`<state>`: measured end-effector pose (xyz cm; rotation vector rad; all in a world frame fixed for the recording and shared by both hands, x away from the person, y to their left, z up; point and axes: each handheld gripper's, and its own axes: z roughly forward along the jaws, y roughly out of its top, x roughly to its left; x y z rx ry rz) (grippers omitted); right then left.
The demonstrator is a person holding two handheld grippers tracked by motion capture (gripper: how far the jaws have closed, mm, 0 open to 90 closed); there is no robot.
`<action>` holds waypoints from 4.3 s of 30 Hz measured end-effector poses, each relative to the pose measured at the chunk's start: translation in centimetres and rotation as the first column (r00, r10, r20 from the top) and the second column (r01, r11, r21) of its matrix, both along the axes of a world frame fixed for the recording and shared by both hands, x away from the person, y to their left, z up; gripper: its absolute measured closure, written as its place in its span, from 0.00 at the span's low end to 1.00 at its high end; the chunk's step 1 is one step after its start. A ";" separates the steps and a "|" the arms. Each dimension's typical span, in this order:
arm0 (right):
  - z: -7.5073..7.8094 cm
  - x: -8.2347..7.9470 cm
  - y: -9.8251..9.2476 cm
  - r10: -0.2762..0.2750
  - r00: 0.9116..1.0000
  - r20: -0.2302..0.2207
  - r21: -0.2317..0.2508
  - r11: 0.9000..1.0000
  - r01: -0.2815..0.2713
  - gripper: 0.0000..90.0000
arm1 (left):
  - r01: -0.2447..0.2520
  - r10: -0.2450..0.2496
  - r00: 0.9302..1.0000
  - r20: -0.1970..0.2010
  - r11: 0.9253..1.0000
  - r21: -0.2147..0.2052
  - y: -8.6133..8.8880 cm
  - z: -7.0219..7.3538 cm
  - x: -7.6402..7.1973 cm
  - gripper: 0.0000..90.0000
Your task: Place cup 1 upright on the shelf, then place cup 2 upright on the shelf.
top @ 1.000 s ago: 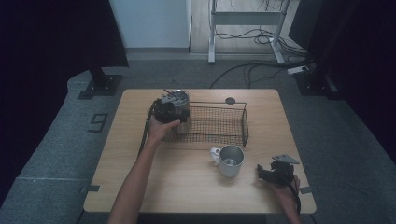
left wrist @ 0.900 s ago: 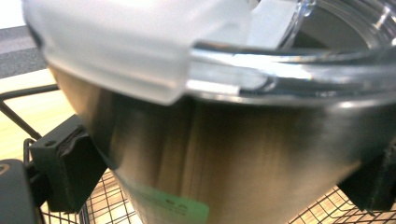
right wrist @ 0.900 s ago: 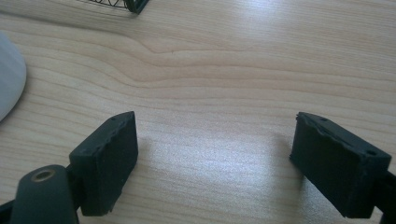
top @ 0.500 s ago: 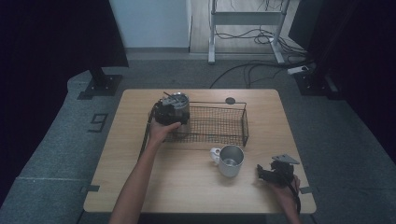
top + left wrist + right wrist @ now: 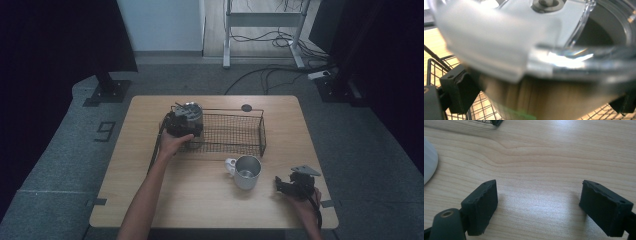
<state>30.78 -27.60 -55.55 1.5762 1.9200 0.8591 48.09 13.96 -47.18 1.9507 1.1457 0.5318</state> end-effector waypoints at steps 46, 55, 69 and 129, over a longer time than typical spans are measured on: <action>0.0 0.0 0.0 0.001 1.000 -0.002 0.001 1.000 -0.001 0.16 | 0.011 -0.007 0.999 0.051 0.997 -0.071 0.8 1.3 -2.0 0.02; 0.0 0.0 0.0 0.001 1.000 -0.002 0.001 1.000 -0.001 0.16 | 0.011 -0.007 0.998 0.065 0.998 -0.056 1.0 1.9 -3.3 0.01; 0.0 0.0 0.0 0.000 1.000 -0.002 0.003 1.000 0.000 0.16 | 0.014 -0.010 0.997 0.082 0.999 -0.046 2.0 2.3 -5.8 0.01; 0.2 -0.3 -0.1 -0.013 1.000 0.014 0.009 1.000 0.013 0.14 | 0.003 -0.004 1.000 -0.013 0.998 -0.068 7.0 -4.9 -16.6 0.07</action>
